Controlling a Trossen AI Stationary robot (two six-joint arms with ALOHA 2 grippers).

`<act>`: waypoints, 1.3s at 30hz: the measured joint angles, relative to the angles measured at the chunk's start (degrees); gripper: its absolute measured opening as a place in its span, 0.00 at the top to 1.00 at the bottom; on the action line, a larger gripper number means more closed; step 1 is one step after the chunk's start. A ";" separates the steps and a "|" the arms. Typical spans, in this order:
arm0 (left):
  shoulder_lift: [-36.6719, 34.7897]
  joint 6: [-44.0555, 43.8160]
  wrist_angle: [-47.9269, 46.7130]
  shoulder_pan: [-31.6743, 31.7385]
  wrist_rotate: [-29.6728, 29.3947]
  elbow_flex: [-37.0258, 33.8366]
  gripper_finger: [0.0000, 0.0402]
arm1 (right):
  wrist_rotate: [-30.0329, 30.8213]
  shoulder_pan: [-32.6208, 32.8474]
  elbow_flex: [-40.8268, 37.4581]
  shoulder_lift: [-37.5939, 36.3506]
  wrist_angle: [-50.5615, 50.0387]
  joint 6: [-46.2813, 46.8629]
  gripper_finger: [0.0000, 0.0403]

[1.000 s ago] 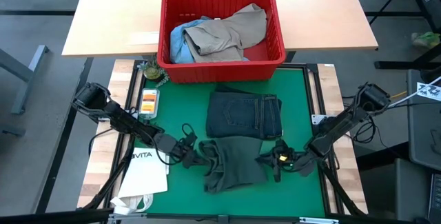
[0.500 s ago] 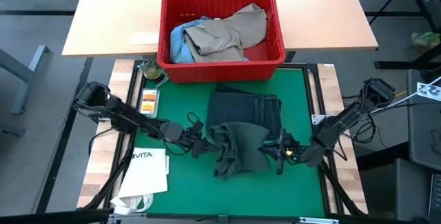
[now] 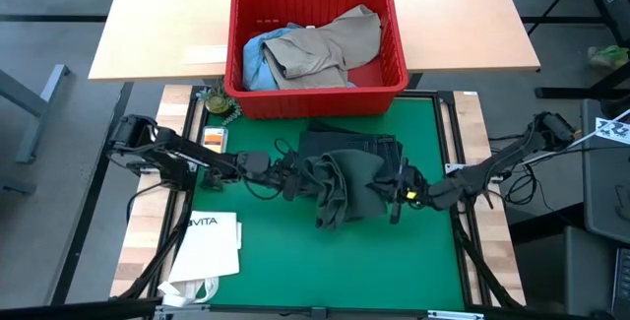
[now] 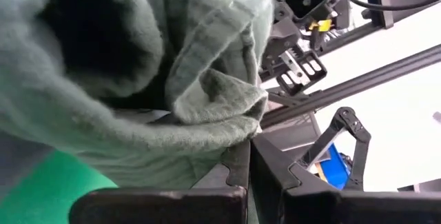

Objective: Fold Laundry from Bin
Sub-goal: Stack the green shirt on top of the dark blue pants

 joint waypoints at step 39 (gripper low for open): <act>-0.04 9.12 -15.91 19.80 9.99 0.04 1.00 | -12.99 -21.98 0.00 -13.22 -21.62 -5.40 0.97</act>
